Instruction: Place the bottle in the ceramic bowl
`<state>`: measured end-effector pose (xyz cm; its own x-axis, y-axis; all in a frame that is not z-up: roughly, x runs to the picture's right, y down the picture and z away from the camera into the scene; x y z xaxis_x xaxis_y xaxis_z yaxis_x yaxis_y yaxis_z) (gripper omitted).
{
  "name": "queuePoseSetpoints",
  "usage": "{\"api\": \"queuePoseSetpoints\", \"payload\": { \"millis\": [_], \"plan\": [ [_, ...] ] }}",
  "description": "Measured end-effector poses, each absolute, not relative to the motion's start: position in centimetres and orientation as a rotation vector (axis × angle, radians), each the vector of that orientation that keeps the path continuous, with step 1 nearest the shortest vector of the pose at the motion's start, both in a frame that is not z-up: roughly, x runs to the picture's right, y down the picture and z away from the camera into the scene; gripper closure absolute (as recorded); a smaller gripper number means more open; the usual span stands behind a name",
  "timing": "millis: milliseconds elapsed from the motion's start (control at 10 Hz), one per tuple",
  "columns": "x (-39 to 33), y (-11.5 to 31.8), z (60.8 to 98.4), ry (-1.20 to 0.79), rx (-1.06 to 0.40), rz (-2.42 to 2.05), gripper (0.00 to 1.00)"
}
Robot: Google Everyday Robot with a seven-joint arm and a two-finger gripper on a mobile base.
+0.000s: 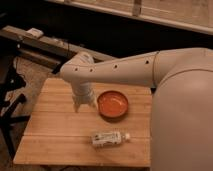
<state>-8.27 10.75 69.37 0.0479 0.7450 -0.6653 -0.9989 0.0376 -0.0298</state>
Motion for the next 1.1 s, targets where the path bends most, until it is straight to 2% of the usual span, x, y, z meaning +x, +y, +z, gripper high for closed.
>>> {"api": "queuePoseSetpoints", "payload": {
  "millis": [500,1100],
  "plan": [
    [-1.8,15.8,67.6,0.699,-0.535,1.48,0.35],
    [1.1,19.3,67.2,0.511,-0.709,1.055,0.35]
  ]
}}
